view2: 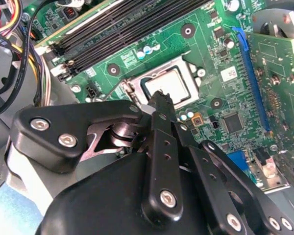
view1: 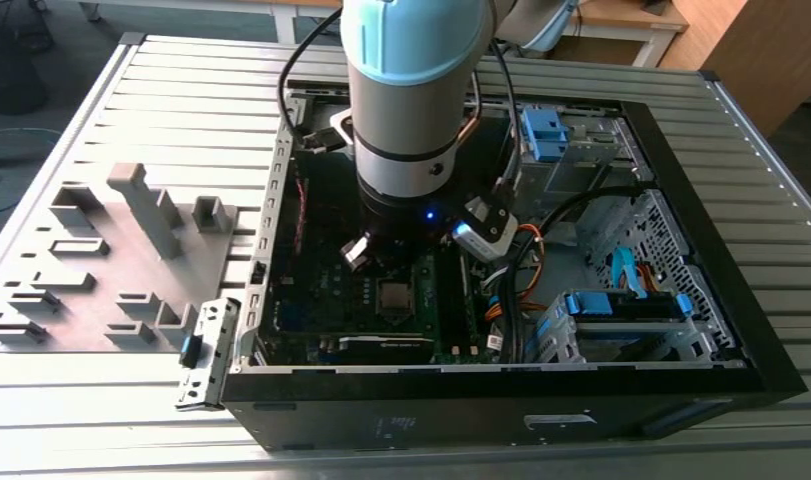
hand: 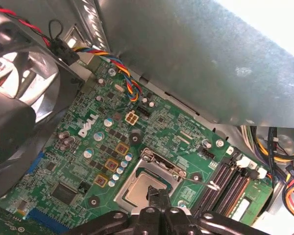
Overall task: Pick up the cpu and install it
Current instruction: 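Close the cpu cover, then install the first cpu locking lever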
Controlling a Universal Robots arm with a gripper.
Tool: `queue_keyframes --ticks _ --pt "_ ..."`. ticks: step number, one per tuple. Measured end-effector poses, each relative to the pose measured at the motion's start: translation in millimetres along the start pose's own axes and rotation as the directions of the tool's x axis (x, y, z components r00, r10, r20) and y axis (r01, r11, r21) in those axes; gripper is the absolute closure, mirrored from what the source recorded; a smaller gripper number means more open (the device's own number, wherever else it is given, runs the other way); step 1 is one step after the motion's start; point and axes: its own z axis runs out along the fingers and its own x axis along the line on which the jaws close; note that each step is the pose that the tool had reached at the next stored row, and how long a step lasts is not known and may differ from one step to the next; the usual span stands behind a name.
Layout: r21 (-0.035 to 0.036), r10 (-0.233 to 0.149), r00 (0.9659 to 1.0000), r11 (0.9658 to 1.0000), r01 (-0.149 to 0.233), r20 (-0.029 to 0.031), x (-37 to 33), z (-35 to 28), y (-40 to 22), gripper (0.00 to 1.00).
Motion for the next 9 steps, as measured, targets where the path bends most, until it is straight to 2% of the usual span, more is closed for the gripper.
queue_keyframes --ticks 9 --pt "0.0 0.0 1.0 1.0 0.0 0.0001 0.7 0.0 -1.1 0.88"
